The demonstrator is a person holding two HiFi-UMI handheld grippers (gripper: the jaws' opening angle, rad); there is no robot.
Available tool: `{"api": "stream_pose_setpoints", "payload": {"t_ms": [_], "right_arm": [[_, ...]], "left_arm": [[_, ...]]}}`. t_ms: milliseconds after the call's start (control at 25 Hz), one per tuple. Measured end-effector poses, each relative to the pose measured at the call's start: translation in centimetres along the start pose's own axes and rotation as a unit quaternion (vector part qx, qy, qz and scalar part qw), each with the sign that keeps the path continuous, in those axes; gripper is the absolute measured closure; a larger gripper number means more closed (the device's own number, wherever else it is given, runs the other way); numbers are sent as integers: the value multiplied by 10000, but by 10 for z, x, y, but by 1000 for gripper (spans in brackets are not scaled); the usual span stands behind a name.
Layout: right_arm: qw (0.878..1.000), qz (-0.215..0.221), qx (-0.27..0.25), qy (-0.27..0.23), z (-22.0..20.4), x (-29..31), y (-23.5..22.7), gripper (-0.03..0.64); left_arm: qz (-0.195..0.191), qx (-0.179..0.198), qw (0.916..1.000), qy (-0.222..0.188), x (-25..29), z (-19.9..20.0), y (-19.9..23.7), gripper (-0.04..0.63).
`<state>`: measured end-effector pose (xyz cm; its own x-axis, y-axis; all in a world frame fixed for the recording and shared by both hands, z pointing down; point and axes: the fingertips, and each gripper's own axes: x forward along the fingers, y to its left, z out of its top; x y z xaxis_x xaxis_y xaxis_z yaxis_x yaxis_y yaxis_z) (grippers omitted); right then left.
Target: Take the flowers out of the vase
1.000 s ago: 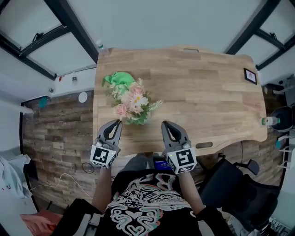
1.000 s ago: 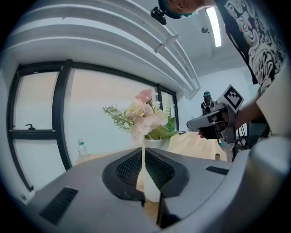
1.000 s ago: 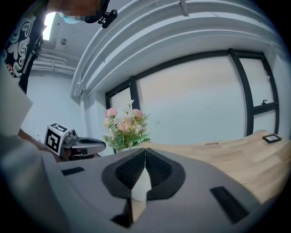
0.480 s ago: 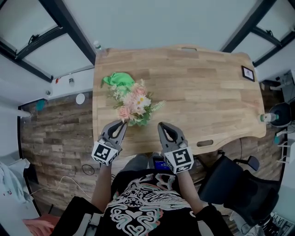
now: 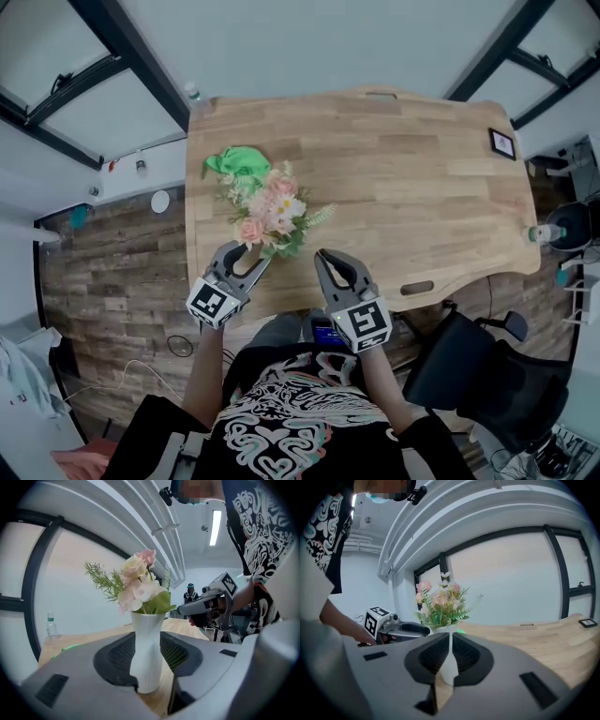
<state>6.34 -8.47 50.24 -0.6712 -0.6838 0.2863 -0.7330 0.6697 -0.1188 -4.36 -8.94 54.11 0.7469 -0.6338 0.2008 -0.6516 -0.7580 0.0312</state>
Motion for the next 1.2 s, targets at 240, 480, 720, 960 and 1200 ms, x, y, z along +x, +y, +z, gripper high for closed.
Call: {"api": "stream_pose_setpoints", "payload": {"t_ms": [240, 480, 720, 960, 1200], "right_arm": [[10000, 33, 8, -85, 3, -1, -3, 612], [9998, 92, 2, -204, 10, 2, -10, 612], [9978, 433, -49, -494, 44, 8, 0, 561], [9963, 689, -389, -346, 63, 19, 19, 418], [9941, 957, -503, -126, 65, 37, 27, 348]], "left_arm": [[-292, -5, 9996, 42, 19, -4, -1, 334], [-524, -207, 9984, -3, 39, -7, 1, 249], [-830, -94, 9964, -153, 51, 0, -3, 249], [-969, -56, 9949, -271, 58, 7, -1, 249], [-1231, -73, 9914, -431, 64, 14, -4, 249]]}}
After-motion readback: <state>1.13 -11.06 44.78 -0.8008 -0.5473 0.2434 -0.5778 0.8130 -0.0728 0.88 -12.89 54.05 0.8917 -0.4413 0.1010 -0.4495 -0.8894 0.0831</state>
